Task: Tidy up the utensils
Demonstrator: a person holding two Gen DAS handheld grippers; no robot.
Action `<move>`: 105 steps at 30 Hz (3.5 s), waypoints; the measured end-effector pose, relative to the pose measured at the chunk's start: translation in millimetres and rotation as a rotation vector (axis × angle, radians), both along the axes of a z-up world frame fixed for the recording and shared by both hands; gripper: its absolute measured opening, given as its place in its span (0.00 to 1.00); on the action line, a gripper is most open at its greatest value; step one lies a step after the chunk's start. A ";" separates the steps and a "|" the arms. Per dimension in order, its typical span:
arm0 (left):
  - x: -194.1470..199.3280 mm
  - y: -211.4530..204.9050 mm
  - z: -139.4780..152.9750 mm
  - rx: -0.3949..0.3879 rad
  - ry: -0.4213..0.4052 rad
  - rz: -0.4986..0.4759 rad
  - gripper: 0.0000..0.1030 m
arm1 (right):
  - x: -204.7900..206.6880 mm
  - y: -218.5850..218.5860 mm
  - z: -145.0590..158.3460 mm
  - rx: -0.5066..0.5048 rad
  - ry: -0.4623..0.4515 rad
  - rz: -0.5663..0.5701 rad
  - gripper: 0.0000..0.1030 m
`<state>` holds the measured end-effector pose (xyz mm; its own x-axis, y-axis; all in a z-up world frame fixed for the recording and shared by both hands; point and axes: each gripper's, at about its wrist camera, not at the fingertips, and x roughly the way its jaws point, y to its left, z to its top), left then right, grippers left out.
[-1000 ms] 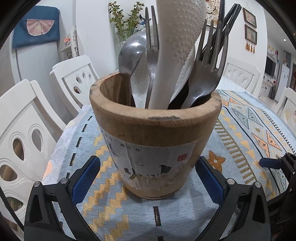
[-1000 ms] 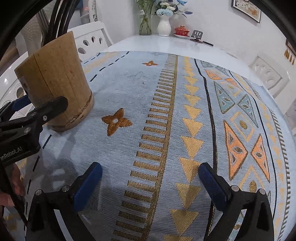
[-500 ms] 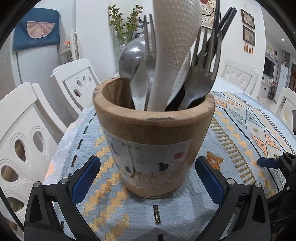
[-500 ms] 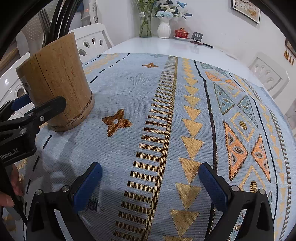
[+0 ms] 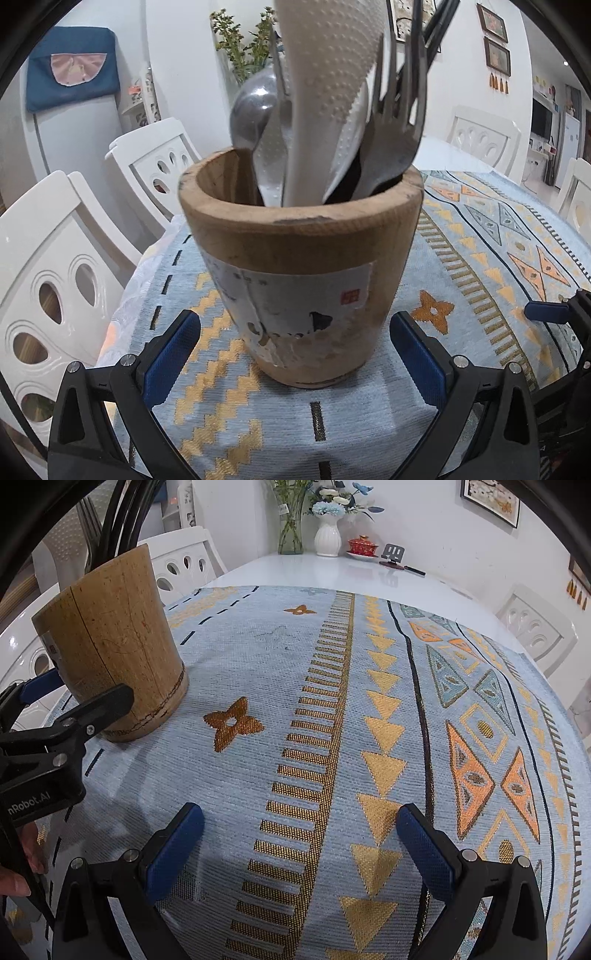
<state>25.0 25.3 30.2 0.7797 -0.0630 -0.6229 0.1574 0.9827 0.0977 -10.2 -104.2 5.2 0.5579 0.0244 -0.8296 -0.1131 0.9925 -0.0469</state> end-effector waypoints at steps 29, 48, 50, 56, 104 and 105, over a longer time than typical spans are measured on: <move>3.7 1.1 -5.0 0.008 0.036 0.008 1.00 | 0.7 0.4 0.4 0.005 0.001 0.001 1.00; 7.1 9.0 -5.5 -0.024 0.038 0.001 1.00 | 0.3 0.6 -0.2 0.004 -0.001 0.001 1.00; 6.7 8.4 -5.4 -0.024 0.038 0.001 1.00 | 0.2 0.6 -0.3 0.004 -0.001 0.001 1.00; 7.5 9.5 -6.4 -0.027 0.040 0.000 1.00 | 0.1 0.3 -0.2 0.004 -0.001 0.001 1.00; 9.0 10.2 -8.5 -0.030 0.046 -0.002 1.00 | -1.2 0.0 -0.6 0.003 -0.003 -0.001 1.00; 8.9 10.0 -8.9 -0.031 0.046 -0.002 1.00 | -1.3 0.1 -0.6 0.003 -0.003 -0.001 1.00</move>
